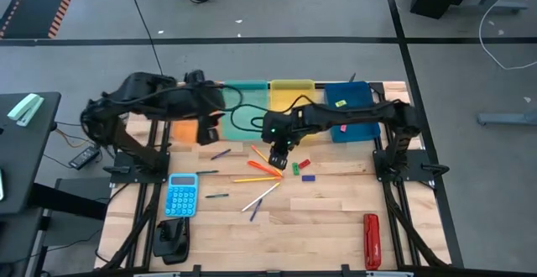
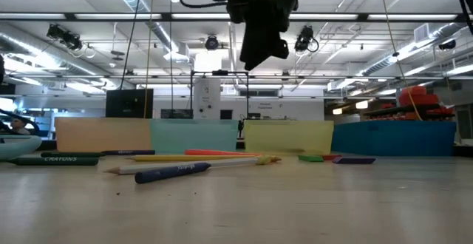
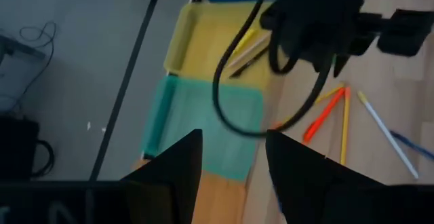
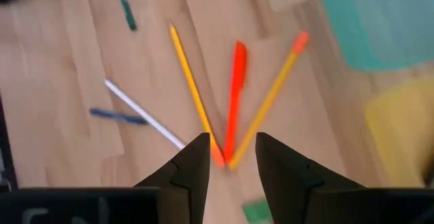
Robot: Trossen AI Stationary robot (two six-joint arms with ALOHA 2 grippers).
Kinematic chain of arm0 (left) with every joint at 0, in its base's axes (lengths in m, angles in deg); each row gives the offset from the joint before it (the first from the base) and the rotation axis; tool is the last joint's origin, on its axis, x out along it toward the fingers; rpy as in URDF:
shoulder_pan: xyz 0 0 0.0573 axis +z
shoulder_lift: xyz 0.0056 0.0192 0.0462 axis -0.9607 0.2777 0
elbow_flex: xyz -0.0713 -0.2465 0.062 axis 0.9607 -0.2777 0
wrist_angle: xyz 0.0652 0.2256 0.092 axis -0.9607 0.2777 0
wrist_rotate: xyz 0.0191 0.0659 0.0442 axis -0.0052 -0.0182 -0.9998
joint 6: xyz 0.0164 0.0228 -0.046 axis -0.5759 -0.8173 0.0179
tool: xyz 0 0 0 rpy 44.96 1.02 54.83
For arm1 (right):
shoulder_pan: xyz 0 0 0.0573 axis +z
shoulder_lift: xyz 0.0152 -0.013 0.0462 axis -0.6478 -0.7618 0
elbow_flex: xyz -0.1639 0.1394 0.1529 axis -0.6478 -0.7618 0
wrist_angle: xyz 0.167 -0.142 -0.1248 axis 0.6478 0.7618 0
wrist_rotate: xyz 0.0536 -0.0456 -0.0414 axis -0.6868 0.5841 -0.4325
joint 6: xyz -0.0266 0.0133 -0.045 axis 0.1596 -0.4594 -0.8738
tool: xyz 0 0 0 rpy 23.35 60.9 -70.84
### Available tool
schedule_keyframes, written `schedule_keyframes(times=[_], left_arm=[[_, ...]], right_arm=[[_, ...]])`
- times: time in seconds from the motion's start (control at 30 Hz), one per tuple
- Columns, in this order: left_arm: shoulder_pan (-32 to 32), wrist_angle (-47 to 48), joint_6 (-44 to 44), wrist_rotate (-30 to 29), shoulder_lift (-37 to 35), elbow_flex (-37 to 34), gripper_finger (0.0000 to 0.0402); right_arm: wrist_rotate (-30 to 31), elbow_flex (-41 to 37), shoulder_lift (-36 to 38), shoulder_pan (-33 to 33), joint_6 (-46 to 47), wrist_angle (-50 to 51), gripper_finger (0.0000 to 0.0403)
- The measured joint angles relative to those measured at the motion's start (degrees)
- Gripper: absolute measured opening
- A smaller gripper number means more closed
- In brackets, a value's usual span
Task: Sort crayons/erasers/pens/pencils in bins
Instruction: Put the orange pen into the yellow bin
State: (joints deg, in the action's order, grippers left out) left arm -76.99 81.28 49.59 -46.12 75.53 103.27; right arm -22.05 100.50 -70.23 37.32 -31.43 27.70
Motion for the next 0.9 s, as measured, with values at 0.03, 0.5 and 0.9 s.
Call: schedule_keyframes(times=[0.03,0.5,0.9], left_arm=[[-0.02,-0.05,0.77,0.19,-1.52,-2.06,0.0172],[-0.23,-12.48,9.09,13.91,-22.02,-40.39,0.0167],[-2.90,-16.40,23.54,14.15,-25.21,-47.23,0.0153]], right_arm=[[0.30,0.00,-0.39,0.45,0.64,-0.82,0.0129],[12.07,0.00,0.62,5.31,1.78,-12.43,0.0129],[13.65,0.00,-8.97,5.14,0.56,-11.55,0.0129]])
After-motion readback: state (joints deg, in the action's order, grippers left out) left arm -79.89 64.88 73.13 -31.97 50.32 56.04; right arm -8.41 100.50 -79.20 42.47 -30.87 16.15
